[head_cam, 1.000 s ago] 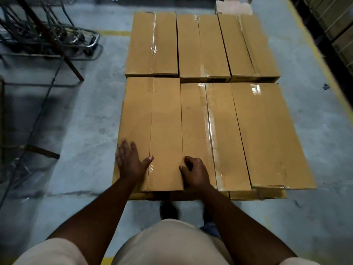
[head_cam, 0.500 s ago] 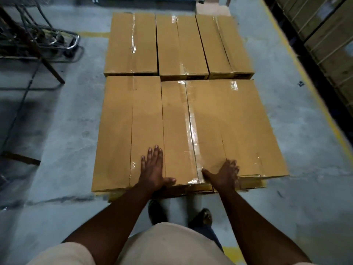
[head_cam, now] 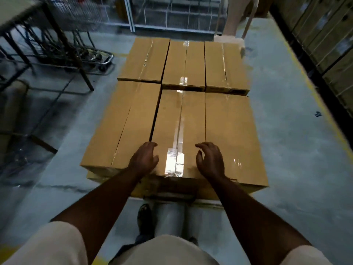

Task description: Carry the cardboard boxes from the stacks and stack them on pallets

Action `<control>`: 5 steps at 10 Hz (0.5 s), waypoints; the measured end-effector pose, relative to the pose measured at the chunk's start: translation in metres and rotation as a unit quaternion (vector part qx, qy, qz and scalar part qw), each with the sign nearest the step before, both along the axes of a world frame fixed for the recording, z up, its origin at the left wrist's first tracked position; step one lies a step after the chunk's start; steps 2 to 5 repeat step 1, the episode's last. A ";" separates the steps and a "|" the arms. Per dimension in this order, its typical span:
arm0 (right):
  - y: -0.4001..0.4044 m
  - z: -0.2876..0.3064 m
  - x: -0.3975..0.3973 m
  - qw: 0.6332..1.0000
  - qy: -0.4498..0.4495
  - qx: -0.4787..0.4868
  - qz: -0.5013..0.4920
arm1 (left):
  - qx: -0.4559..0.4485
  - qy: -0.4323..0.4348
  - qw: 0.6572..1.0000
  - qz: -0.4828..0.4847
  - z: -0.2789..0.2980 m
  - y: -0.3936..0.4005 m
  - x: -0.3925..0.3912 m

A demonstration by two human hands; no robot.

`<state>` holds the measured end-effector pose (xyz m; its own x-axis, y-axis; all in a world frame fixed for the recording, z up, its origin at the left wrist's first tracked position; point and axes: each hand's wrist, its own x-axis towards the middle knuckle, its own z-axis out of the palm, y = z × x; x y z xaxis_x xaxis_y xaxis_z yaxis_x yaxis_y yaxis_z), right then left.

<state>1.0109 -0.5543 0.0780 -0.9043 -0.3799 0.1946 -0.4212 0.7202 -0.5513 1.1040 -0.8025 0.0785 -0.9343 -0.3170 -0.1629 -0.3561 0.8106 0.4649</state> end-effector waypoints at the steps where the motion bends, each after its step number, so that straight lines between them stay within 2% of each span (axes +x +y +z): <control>1: 0.015 0.047 -0.030 0.998 -0.040 0.018 0.046 | -0.034 0.052 0.997 0.038 0.051 0.014 -0.015; 5: 0.015 0.047 -0.030 0.998 -0.040 0.018 0.046 | -0.034 0.052 0.997 0.038 0.051 0.014 -0.015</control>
